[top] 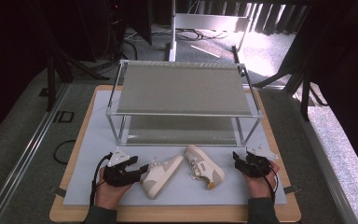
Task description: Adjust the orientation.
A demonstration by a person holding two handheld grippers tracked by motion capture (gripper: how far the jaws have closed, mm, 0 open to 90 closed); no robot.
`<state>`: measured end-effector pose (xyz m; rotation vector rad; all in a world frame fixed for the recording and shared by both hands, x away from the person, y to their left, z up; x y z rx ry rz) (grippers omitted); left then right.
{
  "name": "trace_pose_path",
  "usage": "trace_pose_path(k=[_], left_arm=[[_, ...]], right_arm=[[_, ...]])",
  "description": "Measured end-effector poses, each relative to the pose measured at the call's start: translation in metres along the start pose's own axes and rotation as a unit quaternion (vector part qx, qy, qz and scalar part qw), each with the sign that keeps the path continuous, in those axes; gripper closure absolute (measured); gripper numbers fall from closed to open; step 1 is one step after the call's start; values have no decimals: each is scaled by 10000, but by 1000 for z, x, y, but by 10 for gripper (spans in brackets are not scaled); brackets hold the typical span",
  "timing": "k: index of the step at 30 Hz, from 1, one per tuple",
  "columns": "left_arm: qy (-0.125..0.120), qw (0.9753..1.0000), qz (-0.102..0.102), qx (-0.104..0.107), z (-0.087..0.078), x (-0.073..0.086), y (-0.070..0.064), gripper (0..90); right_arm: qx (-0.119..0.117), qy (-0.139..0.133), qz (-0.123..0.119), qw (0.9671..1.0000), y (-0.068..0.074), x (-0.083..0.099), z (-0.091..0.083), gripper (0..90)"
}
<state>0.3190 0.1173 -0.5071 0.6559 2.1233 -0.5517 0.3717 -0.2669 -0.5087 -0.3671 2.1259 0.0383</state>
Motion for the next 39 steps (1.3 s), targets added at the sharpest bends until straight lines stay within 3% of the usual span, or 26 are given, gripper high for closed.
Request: trace_pose_path(k=[5, 13, 27, 34, 39], left_arm=[[101, 9999, -36, 107, 3, 6, -1, 425], [35, 9999, -17, 138, 1, 6, -5, 411], [9, 9988, 49, 477, 1, 4, -22, 407], [34, 9978, 99, 652, 1, 2, -27, 433], [182, 9967, 152, 774, 6, 1, -30, 510]], right_arm=[[0, -12, -2, 10000, 0, 0, -1, 409], [-1, -3, -16, 10000, 0, 0, -1, 409], [15, -13, -2, 10000, 0, 0, -1, 410], [9, -10, -10, 10000, 0, 0, -1, 411], [10, -17, -31, 10000, 1, 0, -1, 410]])
Point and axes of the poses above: each handheld gripper's, and its own axes: z roughly forward along the jaws, x roughly out of its underside, y roughly to its left, the point moved 8 cm from there along z, roughly forward along the jaws, and after that the axes turned 2 degrees about x, right-handed, at the moved point
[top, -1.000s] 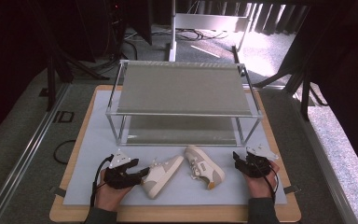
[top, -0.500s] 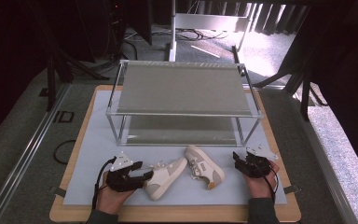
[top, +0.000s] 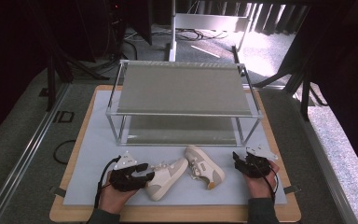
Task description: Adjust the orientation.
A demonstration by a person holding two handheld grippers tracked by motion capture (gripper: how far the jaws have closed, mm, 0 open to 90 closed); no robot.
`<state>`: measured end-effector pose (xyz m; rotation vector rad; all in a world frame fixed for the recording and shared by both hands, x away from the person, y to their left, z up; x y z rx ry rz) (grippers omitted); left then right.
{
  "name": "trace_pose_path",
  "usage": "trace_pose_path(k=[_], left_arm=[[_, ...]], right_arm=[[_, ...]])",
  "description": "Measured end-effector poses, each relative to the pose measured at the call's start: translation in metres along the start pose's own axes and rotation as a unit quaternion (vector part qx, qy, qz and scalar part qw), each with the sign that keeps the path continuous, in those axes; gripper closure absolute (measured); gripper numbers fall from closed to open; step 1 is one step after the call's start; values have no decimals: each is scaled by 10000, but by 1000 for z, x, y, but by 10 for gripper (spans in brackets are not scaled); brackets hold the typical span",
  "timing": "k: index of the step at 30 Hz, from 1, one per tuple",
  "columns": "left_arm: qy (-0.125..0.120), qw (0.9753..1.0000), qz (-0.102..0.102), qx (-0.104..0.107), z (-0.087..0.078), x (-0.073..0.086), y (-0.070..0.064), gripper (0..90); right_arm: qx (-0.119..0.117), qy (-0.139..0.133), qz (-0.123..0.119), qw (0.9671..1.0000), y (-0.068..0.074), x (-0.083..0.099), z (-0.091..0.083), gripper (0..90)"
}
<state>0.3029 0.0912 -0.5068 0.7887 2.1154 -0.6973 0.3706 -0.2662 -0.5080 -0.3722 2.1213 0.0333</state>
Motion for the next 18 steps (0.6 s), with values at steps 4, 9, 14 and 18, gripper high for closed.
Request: trace_pose_path(k=[4, 9, 14, 18], left_arm=[[-56, 9999, 92, 118, 1, -3, -7, 489], [18, 9998, 141, 163, 4, -5, -10, 485], [62, 9990, 146, 428, 7, -6, -17, 577], [277, 9983, 322, 401, 14, -4, -22, 664]], right_arm=[[5, -7, 11, 10000, -1, 0, 0, 410], [4, 2, 12, 10000, 0, 0, 0, 410], [1, 11, -11, 10000, 1, 1, 0, 409], [4, 2, -26, 10000, 1, 0, 0, 410]])
Point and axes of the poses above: each handheld gripper's, and its own axes: z roughly forward along the jaws, x roughly out of its underside, y roughly to its left, the point moved 8 cm from there along z, roughly forward along the jaws, and after that the axes turned 2 degrees about x, right-handed, at the moved point
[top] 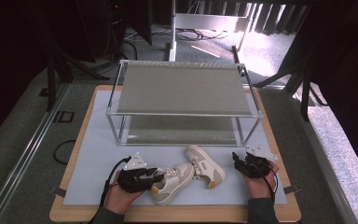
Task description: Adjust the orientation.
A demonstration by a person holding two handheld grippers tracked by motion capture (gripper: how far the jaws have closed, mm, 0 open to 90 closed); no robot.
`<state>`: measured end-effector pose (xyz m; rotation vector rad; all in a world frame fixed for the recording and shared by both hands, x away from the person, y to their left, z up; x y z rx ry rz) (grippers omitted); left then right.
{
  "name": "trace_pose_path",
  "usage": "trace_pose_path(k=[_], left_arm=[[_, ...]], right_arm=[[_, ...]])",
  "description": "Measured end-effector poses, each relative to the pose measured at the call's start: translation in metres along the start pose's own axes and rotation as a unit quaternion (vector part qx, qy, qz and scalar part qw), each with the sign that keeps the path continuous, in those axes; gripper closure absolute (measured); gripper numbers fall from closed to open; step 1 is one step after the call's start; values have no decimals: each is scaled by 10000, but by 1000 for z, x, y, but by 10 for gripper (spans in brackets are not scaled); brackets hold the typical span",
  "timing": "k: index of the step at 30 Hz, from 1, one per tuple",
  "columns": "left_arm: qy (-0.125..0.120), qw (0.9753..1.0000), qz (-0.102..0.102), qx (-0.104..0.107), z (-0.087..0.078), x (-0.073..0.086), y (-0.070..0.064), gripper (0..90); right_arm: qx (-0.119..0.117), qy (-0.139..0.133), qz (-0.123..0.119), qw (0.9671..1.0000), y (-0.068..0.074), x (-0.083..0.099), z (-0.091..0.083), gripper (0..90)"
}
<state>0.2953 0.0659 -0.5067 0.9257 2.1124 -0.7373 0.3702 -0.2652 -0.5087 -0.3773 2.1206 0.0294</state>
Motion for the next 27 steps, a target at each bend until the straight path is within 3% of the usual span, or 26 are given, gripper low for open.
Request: trace_pose_path(k=[10, 18, 27], left_arm=[[-25, 9999, 90, 105, 4, -5, -9, 766], [-28, 9998, 176, -67, 1, -6, -10, 822], [-146, 9996, 60, -254, -8, -8, -3, 830]], right_arm=[[-9, 10, -10, 10000, 0, 0, 0, 410], [-12, 8, -6, 10000, -1, 1, 1, 411], [-8, 13, -11, 10000, -1, 1, 1, 411]])
Point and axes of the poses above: each handheld gripper's, and its own axes: z roughly forward along the jaws, x roughly out of its underside, y roughly to its left, the point moved 8 cm from there along z, roughly forward along the jaws, and after that the axes turned 2 degrees about x, right-handed, at the moved point
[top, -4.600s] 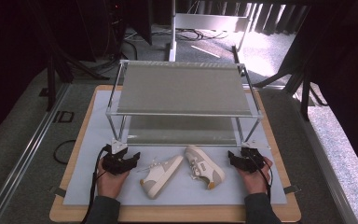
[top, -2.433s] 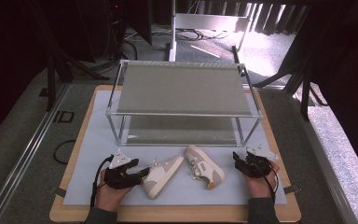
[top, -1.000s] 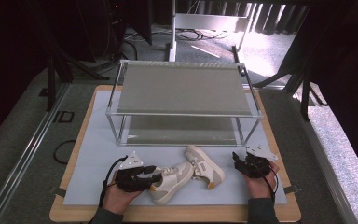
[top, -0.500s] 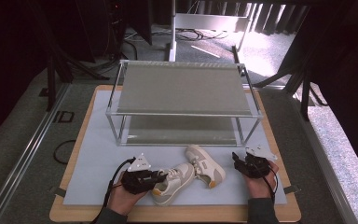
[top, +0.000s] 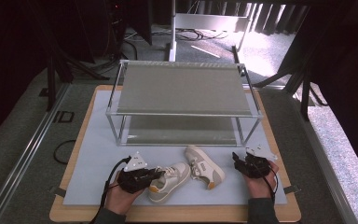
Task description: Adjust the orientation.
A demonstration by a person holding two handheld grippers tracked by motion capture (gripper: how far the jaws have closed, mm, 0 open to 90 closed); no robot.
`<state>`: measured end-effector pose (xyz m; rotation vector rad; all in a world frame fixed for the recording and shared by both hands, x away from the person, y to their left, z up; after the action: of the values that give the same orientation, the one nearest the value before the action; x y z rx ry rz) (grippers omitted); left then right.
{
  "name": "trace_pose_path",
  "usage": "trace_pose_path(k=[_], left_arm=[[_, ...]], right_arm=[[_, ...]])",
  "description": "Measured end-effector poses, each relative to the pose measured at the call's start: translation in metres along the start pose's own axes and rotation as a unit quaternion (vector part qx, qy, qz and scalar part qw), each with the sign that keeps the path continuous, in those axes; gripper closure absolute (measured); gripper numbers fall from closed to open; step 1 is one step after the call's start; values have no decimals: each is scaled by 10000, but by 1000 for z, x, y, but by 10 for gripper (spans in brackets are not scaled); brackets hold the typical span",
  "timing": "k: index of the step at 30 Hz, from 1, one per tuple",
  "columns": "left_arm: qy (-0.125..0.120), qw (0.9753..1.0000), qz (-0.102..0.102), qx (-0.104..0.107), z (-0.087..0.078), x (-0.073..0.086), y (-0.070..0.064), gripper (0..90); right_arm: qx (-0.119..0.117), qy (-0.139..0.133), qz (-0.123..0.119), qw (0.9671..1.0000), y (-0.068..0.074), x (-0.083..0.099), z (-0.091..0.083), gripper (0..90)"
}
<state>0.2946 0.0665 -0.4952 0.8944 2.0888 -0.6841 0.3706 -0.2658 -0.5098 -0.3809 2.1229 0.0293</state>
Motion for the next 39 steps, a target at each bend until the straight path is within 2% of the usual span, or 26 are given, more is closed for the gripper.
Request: trace_pose_path(k=[2, 13, 15, 17, 18, 23, 24, 25, 27, 28, 29, 30, 31, 32, 33, 34, 35, 36, 37, 38, 39], left_arm=[[-51, 9999, -45, -150, -3, -1, 5, 833], [-138, 9983, -213, -521, -8, -1, 18, 833], [-160, 9966, -278, -757, -8, -2, 22, 833], [-160, 9966, -278, -757, -8, -2, 22, 833], [-176, 9952, -325, -907, -8, -3, 25, 833], [-148, 9921, -368, -1193, -6, -4, 29, 833], [-148, 9921, -368, -1193, -6, -4, 29, 833], [-122, 9891, -384, -1416, -4, -6, 31, 833], [-105, 9868, -384, -1572, -3, -6, 31, 833], [-105, 9868, -384, -1572, -3, -6, 31, 833], [-99, 9846, -406, -1698, -3, -8, 32, 832], [-113, 9808, -432, -1897, -2, -9, 32, 833], [-113, 9808, -432, -1897, -2, -9, 32, 833], [-120, 9770, -458, -2080, -2, -11, 32, 832], [-106, 9748, -457, -2179, -2, -11, 32, 833], [-106, 9748, -457, -2179, -2, -11, 32, 833], [-81, 9732, -480, -2248, -1, -11, 32, 832], [-56, 9697, -544, -2382, 1, -11, 31, 831], [-56, 9697, -544, -2382, 1, -11, 31, 829], [-63, 9670, -563, -2483, 3, -11, 30, 825], [-55, 9670, -573, -2482, 5, -11, 28, 819]], right_arm=[[6, -2, 2, 10000, 0, 0, 0, 411], [4, -5, -14, 10000, 1, 0, 1, 412], [4, -6, -19, 10000, 1, 0, 1, 412], [3, -6, -17, 10000, 1, 0, 1, 412], [5, -4, -15, 10000, 1, 0, 1, 411], [5, -1, 9, 10000, 0, 0, 1, 411], [5, -1, 9, 10000, 0, 0, 1, 411], [8, -12, 8, 10000, 0, 0, 0, 410], [8, -13, 6, 10000, 0, 0, 0, 410], [8, -13, 6, 10000, 0, 0, 0, 410], [14, -17, -12, 10000, 0, 0, 0, 410], [8, -14, -12, 10000, 1, 0, 0, 409], [9, -15, -18, 10000, 1, 0, 0, 409], [11, -15, -14, 10000, 1, 0, 0, 409], [10, -19, -14, 10000, 1, -1, 0, 409], [10, -19, -14, 10000, 1, -1, 0, 409], [14, -19, -15, 10000, 1, -1, 0, 409], [13, -19, -14, 10000, 0, -1, 0, 409], [13, -19, -14, 10000, 0, -1, 0, 409], [12, -25, -12, 10000, 0, -1, 0, 409], [13, -18, 5, 10000, 0, -1, 0, 409]])
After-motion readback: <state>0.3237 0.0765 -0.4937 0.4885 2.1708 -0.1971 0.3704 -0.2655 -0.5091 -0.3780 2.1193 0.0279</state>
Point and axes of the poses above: each handheld gripper's, and its own axes: z roughly forward along the jaws, x roughly out of its underside, y roughly to its left, the point moved 8 cm from there along z, roughly forward along the jaws, and after that the axes turned 2 degrees about x, right-handed, at the moved point
